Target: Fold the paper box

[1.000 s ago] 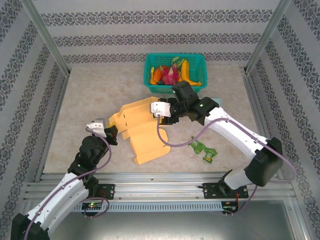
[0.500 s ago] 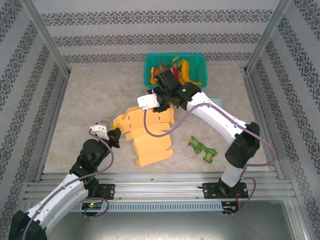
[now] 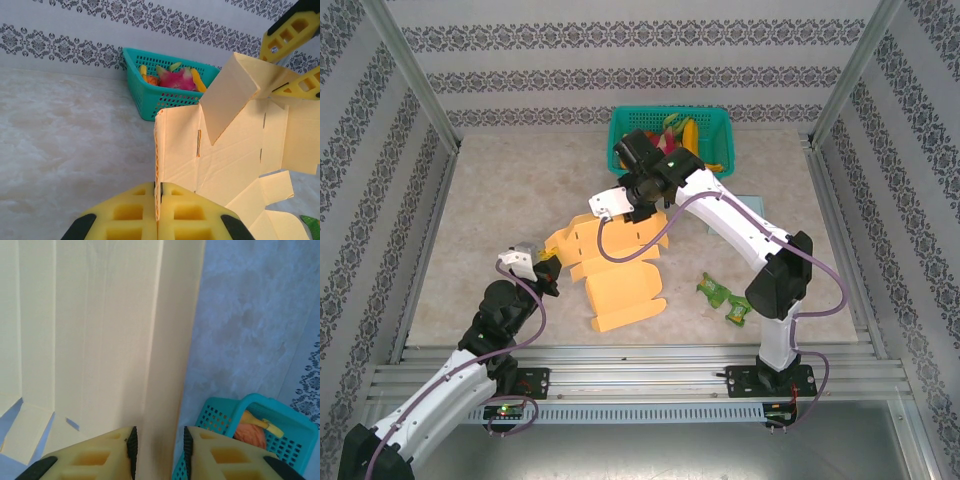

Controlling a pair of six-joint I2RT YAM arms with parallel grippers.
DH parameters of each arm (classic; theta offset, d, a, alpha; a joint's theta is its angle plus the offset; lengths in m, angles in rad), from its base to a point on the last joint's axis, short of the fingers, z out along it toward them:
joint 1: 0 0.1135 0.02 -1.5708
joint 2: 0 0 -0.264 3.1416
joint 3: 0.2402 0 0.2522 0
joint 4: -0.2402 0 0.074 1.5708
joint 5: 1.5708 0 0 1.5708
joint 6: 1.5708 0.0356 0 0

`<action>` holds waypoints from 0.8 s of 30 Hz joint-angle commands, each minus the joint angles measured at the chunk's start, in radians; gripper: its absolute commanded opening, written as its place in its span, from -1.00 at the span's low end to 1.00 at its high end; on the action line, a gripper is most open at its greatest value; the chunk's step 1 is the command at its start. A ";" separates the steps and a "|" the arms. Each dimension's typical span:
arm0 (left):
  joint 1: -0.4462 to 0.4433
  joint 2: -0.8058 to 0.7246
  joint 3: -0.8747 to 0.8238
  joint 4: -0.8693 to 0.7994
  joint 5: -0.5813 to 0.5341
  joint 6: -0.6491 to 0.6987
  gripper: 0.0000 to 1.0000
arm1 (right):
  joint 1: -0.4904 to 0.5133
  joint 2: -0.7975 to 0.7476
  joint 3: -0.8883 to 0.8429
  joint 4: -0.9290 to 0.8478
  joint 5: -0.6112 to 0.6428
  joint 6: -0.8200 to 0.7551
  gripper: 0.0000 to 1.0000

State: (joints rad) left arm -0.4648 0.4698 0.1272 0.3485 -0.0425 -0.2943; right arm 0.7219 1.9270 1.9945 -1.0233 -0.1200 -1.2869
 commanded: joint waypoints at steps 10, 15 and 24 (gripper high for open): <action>-0.011 -0.023 -0.014 0.053 -0.013 0.012 -1.00 | -0.007 0.020 0.032 -0.064 -0.009 -0.003 -0.48; -0.012 -0.021 -0.013 0.053 -0.012 0.011 -1.00 | -0.005 0.018 0.049 -0.067 -0.016 0.018 -0.53; -0.013 -0.007 -0.011 0.057 -0.014 0.010 -1.00 | -0.001 0.037 0.080 -0.094 0.010 0.031 -1.00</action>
State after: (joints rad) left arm -0.4652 0.4610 0.1261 0.3511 -0.0532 -0.2924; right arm 0.7219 1.9423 2.0365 -1.0756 -0.1192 -1.2598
